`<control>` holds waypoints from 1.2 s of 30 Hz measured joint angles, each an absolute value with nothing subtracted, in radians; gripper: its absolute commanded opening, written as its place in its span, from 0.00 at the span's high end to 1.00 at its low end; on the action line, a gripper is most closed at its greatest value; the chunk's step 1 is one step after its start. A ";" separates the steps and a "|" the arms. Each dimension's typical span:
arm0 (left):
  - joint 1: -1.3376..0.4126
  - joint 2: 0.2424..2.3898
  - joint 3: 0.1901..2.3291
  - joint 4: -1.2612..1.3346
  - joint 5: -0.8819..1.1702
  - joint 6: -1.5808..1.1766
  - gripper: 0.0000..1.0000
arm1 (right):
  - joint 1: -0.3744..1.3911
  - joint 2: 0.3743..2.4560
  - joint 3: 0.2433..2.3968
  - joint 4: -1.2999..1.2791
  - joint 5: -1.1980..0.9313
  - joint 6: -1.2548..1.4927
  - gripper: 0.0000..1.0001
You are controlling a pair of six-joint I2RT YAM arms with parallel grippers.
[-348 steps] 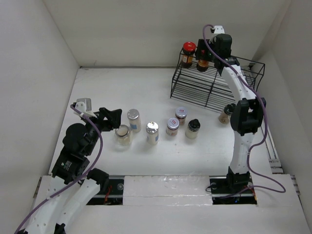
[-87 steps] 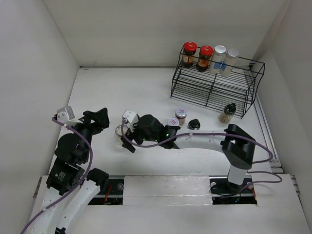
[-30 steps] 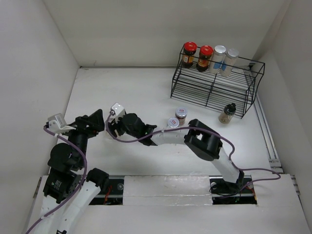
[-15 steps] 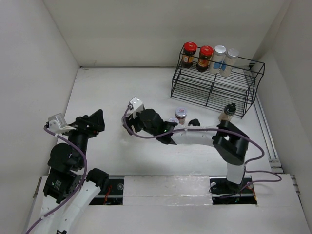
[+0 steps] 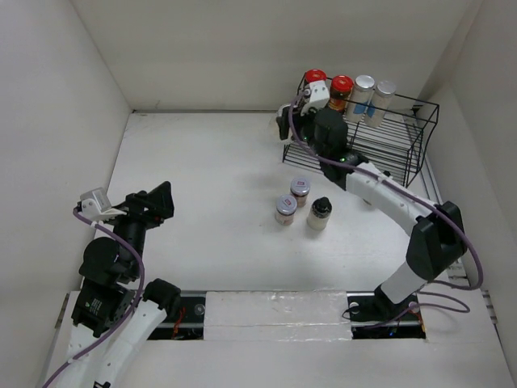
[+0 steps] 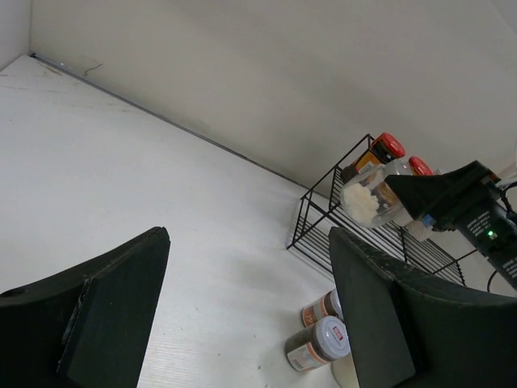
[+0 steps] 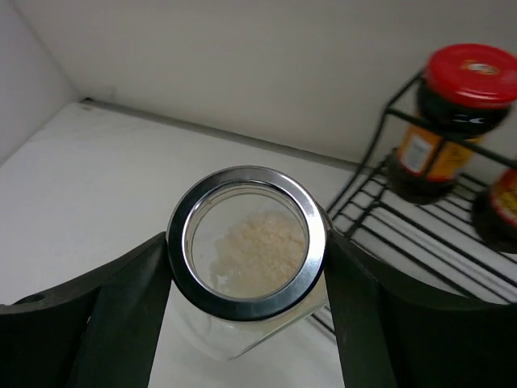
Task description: Organize the condiment bottles
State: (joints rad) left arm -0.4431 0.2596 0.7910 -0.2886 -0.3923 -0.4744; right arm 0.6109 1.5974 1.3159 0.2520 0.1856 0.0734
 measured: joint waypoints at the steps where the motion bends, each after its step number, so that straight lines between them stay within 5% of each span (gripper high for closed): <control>1: -0.443 0.260 0.791 -0.289 -0.392 -0.474 0.25 | 0.580 1.600 1.332 0.231 0.187 0.068 0.47; 18: -0.443 0.277 0.791 -0.281 -0.377 -0.464 0.25 | 0.340 1.847 1.567 0.093 0.138 0.006 0.47; 21: -0.443 0.287 0.791 -0.281 -0.376 -0.464 0.25 | 0.340 1.863 1.570 0.105 0.125 0.014 0.40; 22: -0.443 0.287 0.791 -0.281 -0.376 -0.464 0.25 | 0.341 1.862 1.570 0.105 0.120 0.015 0.14; 26: -0.443 0.288 0.791 -0.281 -0.376 -0.464 0.25 | 0.348 1.856 1.565 0.106 0.117 0.030 0.04; 32: -0.443 0.293 0.791 -0.281 -0.376 -0.464 0.25 | 0.368 1.730 1.477 0.094 0.151 0.039 0.01; 34: -0.443 0.293 0.791 -0.281 -0.375 -0.464 0.26 | 0.387 1.629 1.407 0.098 0.178 0.043 0.40; 36: -0.443 0.293 0.791 -0.281 -0.371 -0.463 0.26 | 0.420 1.509 1.321 0.104 0.212 0.050 1.00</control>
State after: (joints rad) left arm -0.4431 0.2932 0.7910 -0.2806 -0.3706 -0.4629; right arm 0.4198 1.5085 1.3212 0.1043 0.2119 0.0502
